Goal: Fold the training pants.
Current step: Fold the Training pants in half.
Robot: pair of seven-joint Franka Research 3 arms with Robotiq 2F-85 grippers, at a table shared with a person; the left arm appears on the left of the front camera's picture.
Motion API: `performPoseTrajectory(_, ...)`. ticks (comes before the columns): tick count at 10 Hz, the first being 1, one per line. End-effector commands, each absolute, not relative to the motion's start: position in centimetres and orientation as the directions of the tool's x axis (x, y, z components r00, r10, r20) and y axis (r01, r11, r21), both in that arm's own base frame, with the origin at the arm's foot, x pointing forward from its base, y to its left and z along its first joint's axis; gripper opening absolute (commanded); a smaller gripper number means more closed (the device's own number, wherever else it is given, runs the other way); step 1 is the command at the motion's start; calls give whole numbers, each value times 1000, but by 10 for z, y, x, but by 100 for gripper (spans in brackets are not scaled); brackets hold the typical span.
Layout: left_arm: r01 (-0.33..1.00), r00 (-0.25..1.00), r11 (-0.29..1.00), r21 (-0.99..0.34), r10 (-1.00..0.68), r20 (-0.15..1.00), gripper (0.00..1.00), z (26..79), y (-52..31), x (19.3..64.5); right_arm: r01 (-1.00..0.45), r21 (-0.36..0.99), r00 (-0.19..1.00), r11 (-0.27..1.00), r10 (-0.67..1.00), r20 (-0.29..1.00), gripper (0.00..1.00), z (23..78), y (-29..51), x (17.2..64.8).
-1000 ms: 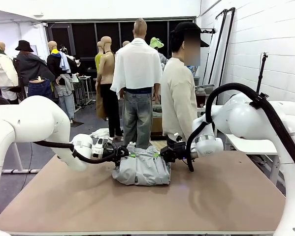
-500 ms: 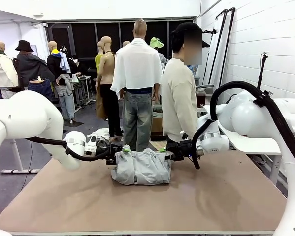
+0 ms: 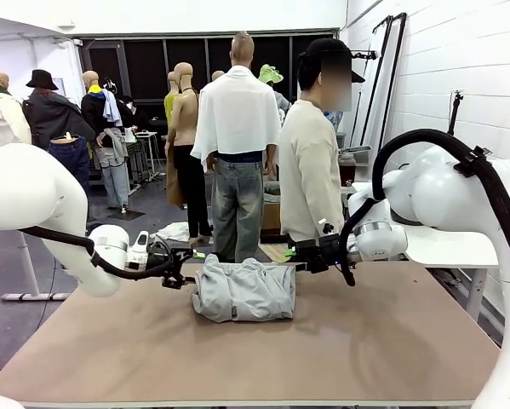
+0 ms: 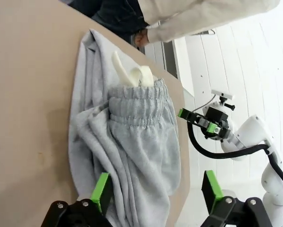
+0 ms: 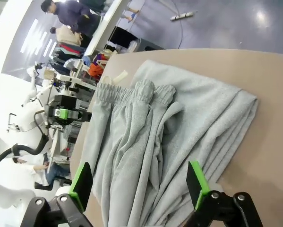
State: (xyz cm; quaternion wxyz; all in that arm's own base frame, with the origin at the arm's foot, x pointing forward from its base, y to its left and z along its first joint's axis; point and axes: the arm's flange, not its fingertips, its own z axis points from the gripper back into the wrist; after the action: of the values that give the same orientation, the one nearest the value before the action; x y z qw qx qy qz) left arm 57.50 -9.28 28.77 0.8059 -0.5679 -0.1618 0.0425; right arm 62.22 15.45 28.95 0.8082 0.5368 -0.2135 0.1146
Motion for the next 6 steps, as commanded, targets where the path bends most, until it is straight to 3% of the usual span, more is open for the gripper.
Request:
performPoseTrajectory(1, 150, 899, 417, -896, 321, 299, 100, 300, -78, 563, -433, 785, 863, 443, -49, 504, 100, 306, 146, 611)
performPoseTrajectory(4, 168, 884, 465, -869, 320, 342, 100, 318, -70, 552, -472, 758, 838, 451, -40, 545, 100, 313, 145, 610)
performPoseTrajectory(5, 190, 897, 491, -850, 264, 353, 100, 323, -81, 553, -434, 790, 861, 432, -61, 506, 100, 317, 143, 618)
performPoseTrajectory(6, 151, 895, 440, -885, 319, 311, 100, 319, -64, 562, -434, 790, 861, 432, -61, 506, 100, 317, 143, 618)
